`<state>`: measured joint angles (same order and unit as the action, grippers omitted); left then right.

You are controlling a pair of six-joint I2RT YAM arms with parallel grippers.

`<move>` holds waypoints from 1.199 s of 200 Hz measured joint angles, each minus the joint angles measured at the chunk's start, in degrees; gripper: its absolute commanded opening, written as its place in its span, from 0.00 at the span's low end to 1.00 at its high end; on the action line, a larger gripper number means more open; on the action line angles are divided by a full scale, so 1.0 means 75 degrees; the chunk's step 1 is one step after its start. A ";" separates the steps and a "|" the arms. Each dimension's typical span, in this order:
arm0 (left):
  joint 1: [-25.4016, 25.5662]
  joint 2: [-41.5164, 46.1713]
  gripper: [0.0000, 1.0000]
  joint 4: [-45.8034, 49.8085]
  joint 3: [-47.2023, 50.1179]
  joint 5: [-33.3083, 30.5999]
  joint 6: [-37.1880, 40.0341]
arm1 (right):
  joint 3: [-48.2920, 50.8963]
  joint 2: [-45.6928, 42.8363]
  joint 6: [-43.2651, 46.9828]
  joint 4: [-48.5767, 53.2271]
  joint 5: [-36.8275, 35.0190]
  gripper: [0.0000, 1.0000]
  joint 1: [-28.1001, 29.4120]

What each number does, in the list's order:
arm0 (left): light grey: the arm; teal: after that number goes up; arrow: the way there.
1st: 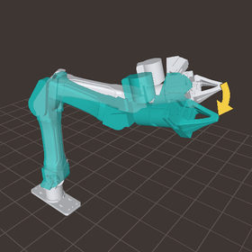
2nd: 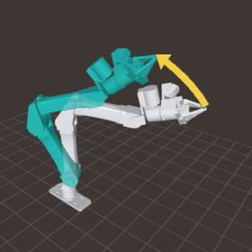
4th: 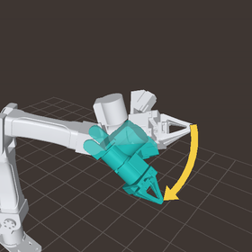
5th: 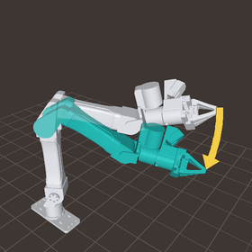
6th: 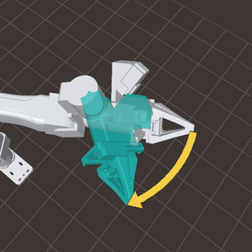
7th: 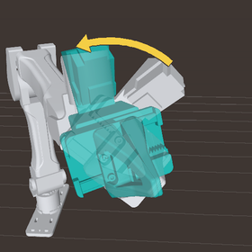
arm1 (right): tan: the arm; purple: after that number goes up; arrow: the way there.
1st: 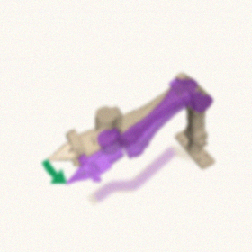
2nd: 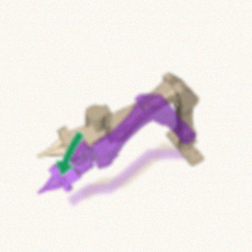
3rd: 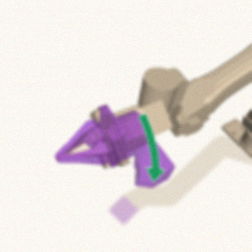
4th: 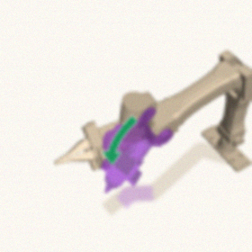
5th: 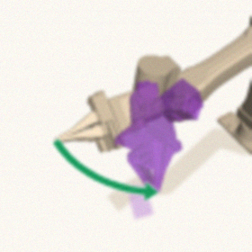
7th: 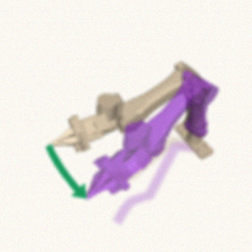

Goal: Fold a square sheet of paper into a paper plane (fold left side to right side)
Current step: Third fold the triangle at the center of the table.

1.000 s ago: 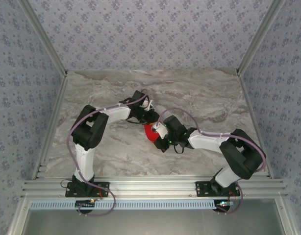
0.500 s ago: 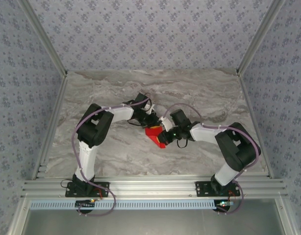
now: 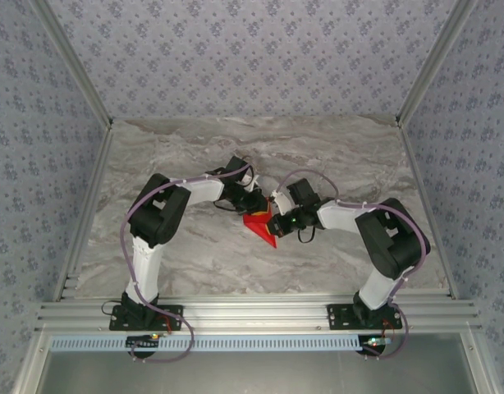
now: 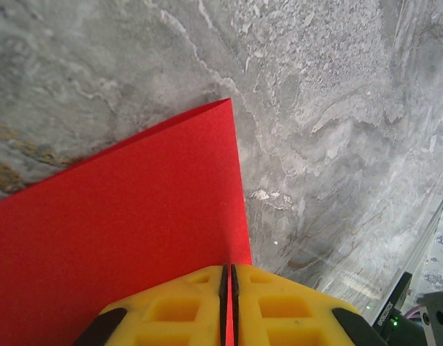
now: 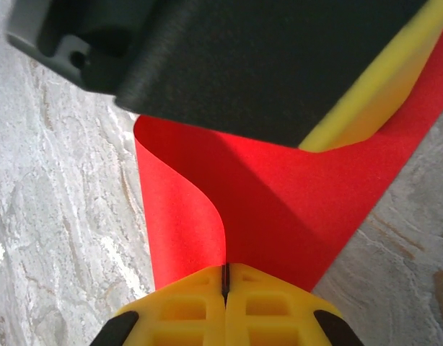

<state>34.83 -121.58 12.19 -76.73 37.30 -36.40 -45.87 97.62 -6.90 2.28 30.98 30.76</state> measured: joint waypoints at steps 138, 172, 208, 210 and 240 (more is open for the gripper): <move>0.0000 -0.0006 0.11 -0.0017 0.0006 0.0000 -0.0003 | -0.0248 0.0221 -0.0006 0.0277 -0.0251 0.00 -0.0055; 0.0000 -0.0006 0.12 -0.0023 0.0009 0.0012 0.0000 | -0.0277 0.0294 -0.0006 0.0309 -0.0274 0.00 -0.0058; -0.0003 -0.0003 0.19 -0.0047 0.0006 0.0096 0.0055 | -0.0277 0.0306 -0.0058 0.0312 -0.0274 0.00 -0.0055; -0.0003 -0.0003 0.19 -0.0047 0.0006 0.0108 0.0055 | -0.0277 0.0306 -0.0058 0.0315 -0.0277 0.00 -0.0055; -0.0050 0.0009 0.21 0.0076 -0.0058 0.0117 0.0166 | -0.0277 0.0306 -0.0146 0.0329 -0.0306 0.00 -0.0050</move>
<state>34.46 -121.51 12.75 -77.17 38.17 -35.16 -47.94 99.92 -7.99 4.75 28.69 30.39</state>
